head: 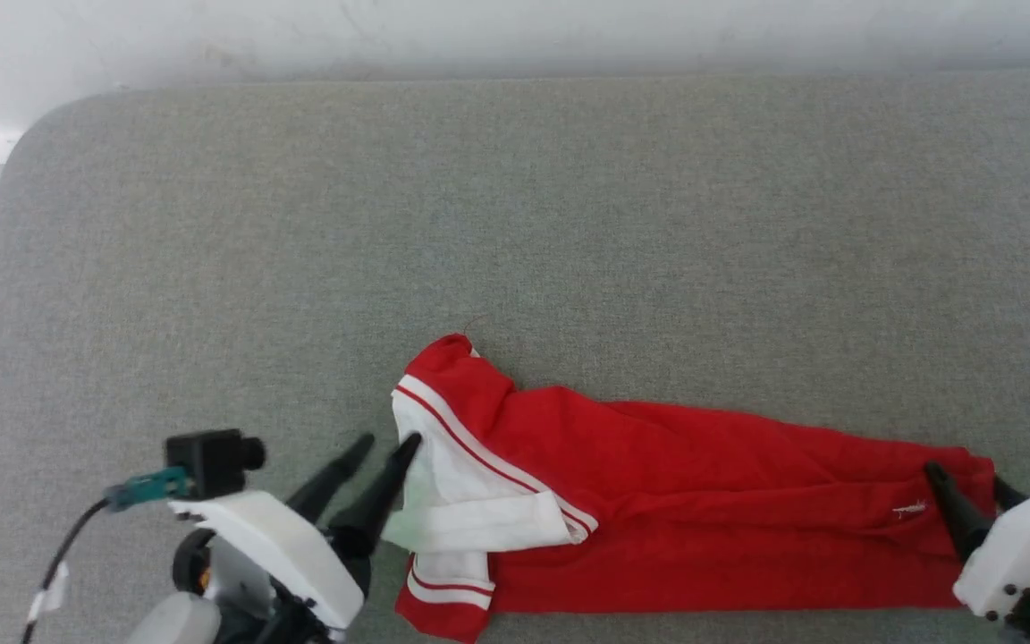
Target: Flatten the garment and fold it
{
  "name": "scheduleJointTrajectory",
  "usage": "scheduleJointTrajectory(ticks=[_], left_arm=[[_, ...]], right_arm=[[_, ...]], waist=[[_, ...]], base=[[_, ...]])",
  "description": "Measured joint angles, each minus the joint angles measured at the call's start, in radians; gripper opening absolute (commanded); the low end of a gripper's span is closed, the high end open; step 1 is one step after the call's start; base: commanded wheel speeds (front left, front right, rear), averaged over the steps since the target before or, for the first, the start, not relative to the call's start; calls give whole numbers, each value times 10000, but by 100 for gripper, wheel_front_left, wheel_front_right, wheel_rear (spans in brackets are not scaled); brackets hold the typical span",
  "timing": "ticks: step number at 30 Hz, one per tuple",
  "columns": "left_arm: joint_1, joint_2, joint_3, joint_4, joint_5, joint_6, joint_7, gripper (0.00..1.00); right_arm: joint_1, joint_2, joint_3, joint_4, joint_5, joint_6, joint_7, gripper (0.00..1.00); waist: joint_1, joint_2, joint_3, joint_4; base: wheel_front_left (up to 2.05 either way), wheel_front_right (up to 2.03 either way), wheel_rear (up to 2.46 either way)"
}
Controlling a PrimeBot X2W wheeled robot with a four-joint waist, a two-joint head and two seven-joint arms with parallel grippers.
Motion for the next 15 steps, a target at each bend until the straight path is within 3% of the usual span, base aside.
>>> scheduleJointTrajectory(ticks=[3, 9, 15], left_arm=[[360, -13, 485, -512, 217, 345, -894, 100], [1050, -75, 1684, -1016, 1988, 1816, -3540, 100], [1601, -832, 2585, -1546, 4029, 2516, -3958, 100]], right_arm=[[181, 69, -270, -577, 196, 0, -138, 100], [719, 194, -848, -1172, 236, 0, -472, 100], [986, 228, -1062, -890, 77, 0, -512, 100]], waist=[[0, 0, -85, 18], [-1, 0, -246, 27], [-1, 0, -254, 67]], base=[[0, 0, 0], [0, 0, 0], [0, 0, 0]])
